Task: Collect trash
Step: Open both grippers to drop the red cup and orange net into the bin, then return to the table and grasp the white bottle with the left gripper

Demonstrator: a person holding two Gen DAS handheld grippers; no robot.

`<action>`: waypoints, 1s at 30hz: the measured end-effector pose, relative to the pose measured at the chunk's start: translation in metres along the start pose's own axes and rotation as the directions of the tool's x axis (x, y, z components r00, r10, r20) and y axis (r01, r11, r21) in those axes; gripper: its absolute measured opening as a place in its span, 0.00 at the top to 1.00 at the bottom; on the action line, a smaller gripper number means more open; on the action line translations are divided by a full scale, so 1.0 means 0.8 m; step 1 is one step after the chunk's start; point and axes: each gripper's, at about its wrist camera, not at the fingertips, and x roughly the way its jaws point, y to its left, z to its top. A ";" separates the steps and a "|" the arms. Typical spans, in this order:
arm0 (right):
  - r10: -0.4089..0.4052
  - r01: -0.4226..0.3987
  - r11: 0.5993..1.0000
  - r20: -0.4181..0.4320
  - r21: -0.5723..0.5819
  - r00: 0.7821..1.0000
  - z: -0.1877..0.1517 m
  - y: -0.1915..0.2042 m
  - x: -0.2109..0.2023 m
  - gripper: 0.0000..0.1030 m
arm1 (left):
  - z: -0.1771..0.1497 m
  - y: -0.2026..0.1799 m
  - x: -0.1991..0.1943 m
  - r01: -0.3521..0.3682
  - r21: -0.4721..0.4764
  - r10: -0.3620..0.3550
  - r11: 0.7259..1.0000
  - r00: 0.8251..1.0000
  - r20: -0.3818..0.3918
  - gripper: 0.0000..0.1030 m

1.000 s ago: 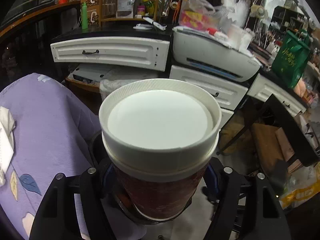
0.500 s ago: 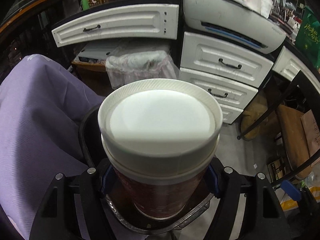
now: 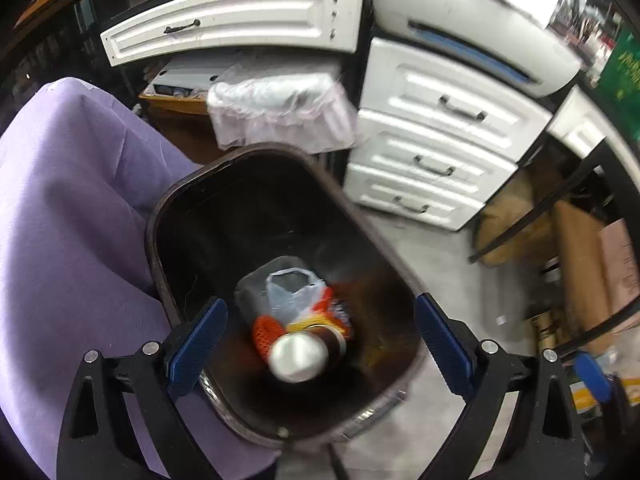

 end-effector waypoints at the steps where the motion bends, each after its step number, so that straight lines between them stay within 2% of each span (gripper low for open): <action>1: -0.004 0.004 1.000 0.008 -0.003 1.000 0.002 0.001 -0.003 0.30 | -0.001 0.000 -0.012 0.017 -0.007 -0.017 1.000 1.000 0.016 0.10; 5: -0.008 0.008 1.000 0.045 -0.008 0.999 0.013 0.006 -0.018 0.30 | -0.006 -0.006 -0.073 0.068 0.021 -0.070 0.997 0.990 0.118 0.08; 9: 0.007 -0.005 1.000 0.059 -0.027 0.998 0.019 0.014 -0.029 0.30 | -0.021 -0.004 -0.136 0.058 0.078 -0.074 0.995 0.971 0.229 0.06; 13: 0.060 -0.057 0.998 0.057 -0.041 0.997 0.024 0.032 -0.036 0.29 | -0.038 0.015 -0.185 0.037 0.106 -0.068 0.994 0.950 0.305 0.05; 15: 0.089 -0.086 0.995 0.052 -0.057 0.995 0.026 0.047 -0.037 0.25 | -0.045 0.034 -0.205 0.017 0.108 -0.053 0.994 0.939 0.339 0.05; 20: 0.162 -0.156 0.980 0.042 -0.124 0.986 0.030 0.097 -0.039 0.22 | -0.065 0.090 -0.236 -0.079 0.080 0.042 0.994 0.919 0.392 0.05; 24: 0.252 -0.247 0.951 0.002 -0.189 0.968 0.034 0.148 -0.035 0.22 | -0.088 0.143 -0.261 -0.179 0.041 0.146 0.983 0.895 0.422 0.05; 27: 0.311 -0.309 0.920 -0.028 -0.241 0.950 0.034 0.188 -0.035 0.22 | -0.106 0.185 -0.274 -0.226 0.005 0.203 0.974 0.885 0.420 0.05; 30: 0.356 -0.356 0.892 -0.052 -0.277 0.933 0.035 0.225 -0.033 0.22 | -0.124 0.235 -0.281 -0.282 -0.049 0.278 0.958 0.879 0.387 0.05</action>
